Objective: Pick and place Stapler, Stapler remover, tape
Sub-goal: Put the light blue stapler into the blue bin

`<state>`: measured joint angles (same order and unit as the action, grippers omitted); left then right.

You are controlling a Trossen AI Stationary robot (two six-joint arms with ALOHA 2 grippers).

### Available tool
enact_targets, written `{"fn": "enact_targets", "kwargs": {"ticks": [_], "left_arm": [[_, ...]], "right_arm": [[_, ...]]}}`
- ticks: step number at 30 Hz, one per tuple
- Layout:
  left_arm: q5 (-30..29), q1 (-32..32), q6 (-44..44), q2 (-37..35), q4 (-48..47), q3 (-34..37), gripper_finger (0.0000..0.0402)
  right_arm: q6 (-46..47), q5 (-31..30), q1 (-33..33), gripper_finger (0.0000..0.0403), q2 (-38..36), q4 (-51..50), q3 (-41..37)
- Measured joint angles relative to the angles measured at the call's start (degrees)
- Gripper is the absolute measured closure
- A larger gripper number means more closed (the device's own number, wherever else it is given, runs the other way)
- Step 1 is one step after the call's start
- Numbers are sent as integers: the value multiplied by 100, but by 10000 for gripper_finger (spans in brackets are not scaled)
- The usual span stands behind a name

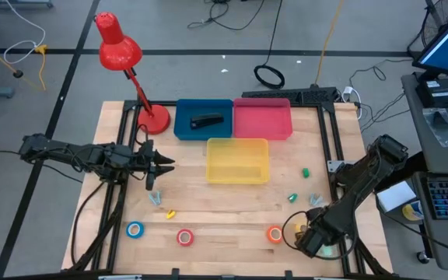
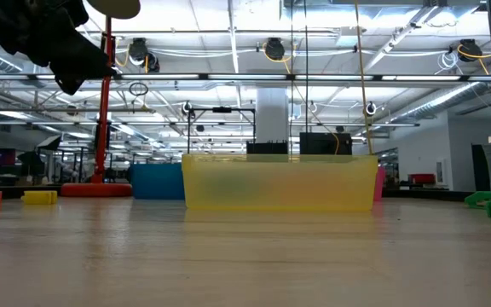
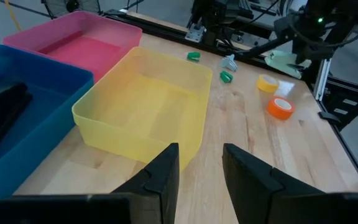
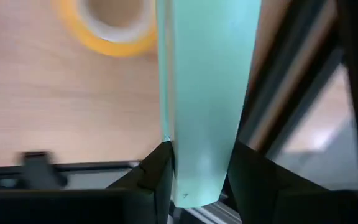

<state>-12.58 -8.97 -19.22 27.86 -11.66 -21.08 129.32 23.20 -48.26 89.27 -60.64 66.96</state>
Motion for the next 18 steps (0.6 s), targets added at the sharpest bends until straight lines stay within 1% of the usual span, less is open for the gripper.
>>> {"fn": "enact_targets", "kwargs": {"ticks": [3, 6, 9, 13, 18], "left_arm": [[2, -1, -2, 0, 104, 0, 279], [80, 0, 17, 0, 360, 0, 279], [328, -2, 165, -1, 598, 0, 279], [587, -2, 264, 0, 811, 0, 279], [662, -2, 356, 3, 892, -2, 279]], "right_arm": [[-172, -507, 148, 282, 0, -3, 118], [-455, -819, 382, 282, 0, -4, 160], [-893, -990, 689, 282, 0, -6, 167], [-1606, -1035, 1162, 282, 0, -22, 168], [-2552, -1500, 1800, 282, 0, 143, 168]]}}
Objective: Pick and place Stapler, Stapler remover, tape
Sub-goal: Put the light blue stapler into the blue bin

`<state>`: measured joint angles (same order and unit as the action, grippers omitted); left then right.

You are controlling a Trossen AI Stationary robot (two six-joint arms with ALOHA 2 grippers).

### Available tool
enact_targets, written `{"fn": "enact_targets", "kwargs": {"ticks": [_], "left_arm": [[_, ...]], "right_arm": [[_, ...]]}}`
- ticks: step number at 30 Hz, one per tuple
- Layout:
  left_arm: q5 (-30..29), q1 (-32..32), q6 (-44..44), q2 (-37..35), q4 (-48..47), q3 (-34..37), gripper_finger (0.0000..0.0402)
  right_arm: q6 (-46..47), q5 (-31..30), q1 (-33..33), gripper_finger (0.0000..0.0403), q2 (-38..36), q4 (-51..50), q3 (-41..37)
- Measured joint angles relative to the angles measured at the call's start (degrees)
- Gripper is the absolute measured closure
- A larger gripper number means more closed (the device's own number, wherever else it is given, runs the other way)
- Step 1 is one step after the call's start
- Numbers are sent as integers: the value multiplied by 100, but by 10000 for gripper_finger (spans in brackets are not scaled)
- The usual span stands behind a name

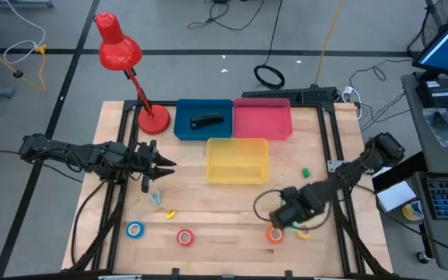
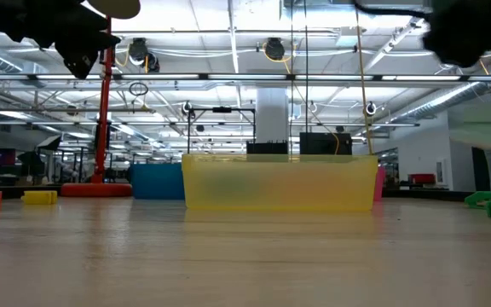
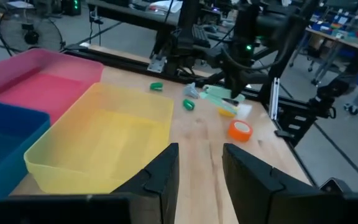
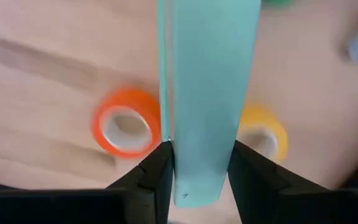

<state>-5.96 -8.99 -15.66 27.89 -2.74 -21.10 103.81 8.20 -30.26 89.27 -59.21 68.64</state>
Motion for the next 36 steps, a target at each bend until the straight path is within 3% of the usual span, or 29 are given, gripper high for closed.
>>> {"fn": "enact_targets", "kwargs": {"ticks": [6, 11, 20, 30, 36], "left_arm": [[-32, 0, 59, -1, 2, 2, 279], [-504, -2, 33, 20, 39, 1, 279], [-851, 2, 467, 694, 1578, 0, 279], [-961, 62, 201, 2091, 2853, -18, 279], [-917, 349, 568, 2605, 2940, -477, 279]], "right_arm": [[-1480, -247, 869, 282, 0, 289, 0], [-3160, -360, 1740, 282, -2, 569, 0], [-5641, -113, 3305, 282, -15, 1819, 14], [-6918, -175, 3991, 282, -4, 2122, 788], [-7340, -426, 4044, 282, -4, 2346, 1177]]}}
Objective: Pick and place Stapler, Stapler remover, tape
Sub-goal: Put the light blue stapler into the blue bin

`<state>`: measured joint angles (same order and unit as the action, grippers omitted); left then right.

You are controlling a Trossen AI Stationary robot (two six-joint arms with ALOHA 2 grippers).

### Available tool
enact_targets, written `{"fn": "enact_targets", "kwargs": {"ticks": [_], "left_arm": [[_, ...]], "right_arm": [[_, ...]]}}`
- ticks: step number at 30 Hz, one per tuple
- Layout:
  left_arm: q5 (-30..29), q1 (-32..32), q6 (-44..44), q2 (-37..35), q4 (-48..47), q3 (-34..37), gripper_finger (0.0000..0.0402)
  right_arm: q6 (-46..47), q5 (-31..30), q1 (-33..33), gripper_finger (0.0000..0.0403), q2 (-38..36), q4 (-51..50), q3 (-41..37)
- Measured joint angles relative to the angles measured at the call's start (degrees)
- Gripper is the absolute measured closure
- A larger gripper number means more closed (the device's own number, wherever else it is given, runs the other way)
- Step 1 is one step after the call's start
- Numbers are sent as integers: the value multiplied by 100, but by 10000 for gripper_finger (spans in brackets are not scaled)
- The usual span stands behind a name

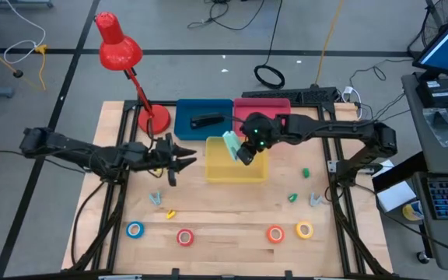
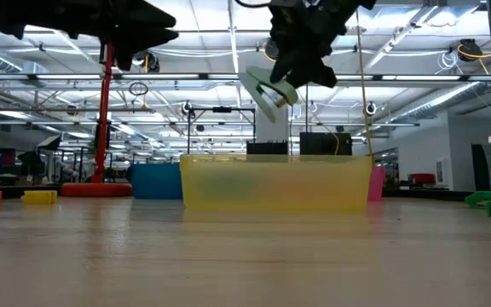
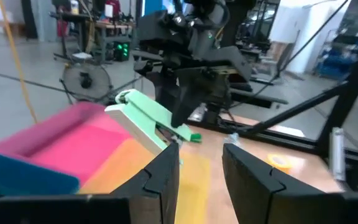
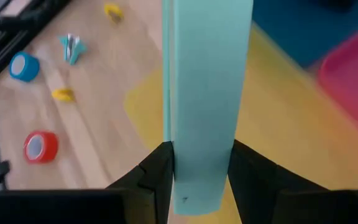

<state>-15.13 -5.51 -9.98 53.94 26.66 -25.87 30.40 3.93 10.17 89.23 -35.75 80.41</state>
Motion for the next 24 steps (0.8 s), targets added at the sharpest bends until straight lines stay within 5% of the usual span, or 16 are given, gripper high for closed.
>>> {"fn": "enact_targets", "kwargs": {"ticks": [13, 24], "left_arm": [[664, 870, 911, 951, -1344, -1578, 271], [1425, 1285, 1260, 1863, -1865, -2594, 169]], "right_arm": [[-541, -115, -30, 282, 2, 79, 32], [-1370, -115, -173, 282, 2, 57, 32]]}}
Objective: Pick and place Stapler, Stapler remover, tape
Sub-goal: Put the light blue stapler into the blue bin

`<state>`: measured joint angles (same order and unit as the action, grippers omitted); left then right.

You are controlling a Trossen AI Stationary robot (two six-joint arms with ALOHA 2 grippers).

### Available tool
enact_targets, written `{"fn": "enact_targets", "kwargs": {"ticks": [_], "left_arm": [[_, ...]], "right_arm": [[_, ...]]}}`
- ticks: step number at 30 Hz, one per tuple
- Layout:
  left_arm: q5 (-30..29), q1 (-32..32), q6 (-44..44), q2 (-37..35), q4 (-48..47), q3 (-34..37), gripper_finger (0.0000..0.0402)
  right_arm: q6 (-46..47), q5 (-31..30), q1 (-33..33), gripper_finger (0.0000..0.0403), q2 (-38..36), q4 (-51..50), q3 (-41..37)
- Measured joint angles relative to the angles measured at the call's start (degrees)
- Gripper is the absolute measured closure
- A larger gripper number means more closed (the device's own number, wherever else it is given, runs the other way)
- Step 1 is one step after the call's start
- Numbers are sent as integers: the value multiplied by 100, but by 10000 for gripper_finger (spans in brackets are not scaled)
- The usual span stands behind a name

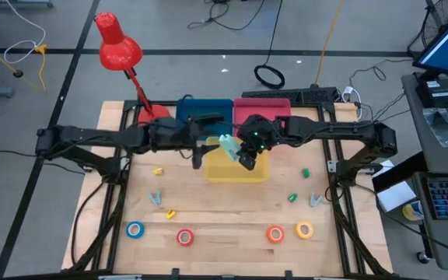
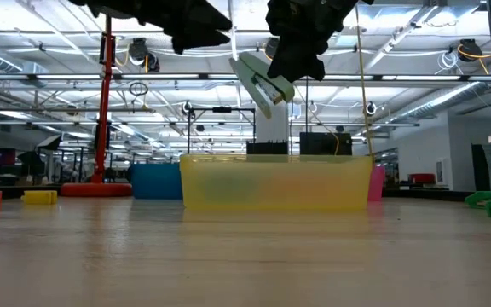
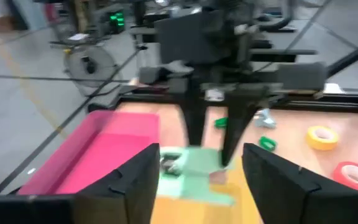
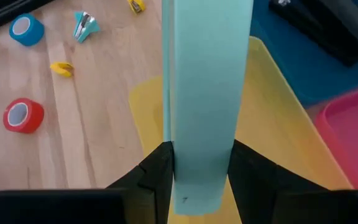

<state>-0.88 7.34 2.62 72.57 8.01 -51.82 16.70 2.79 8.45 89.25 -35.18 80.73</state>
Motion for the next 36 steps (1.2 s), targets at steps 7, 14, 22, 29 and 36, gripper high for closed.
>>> {"fn": "enact_targets", "kwargs": {"ticks": [7, 14, 22, 29, 36], "left_arm": [[342, 26, 315, 702, -657, -757, 143], [98, 45, 778, 1198, -1289, -1478, 143], [187, 307, 777, 1380, -1790, -1698, 144], [538, 364, 724, 1371, -1830, -1700, 148], [711, 331, 548, 1459, -1873, -1700, 147]], "right_arm": [[-310, 0, 6, 282, 0, -22, 0], [-419, 15, 4, 282, 2, -51, 0], [-539, -2, -117, 282, 5, -103, -4], [-546, 2, -144, 282, 7, -78, -4], [-548, 8, -144, 282, 7, -13, -4]]}}
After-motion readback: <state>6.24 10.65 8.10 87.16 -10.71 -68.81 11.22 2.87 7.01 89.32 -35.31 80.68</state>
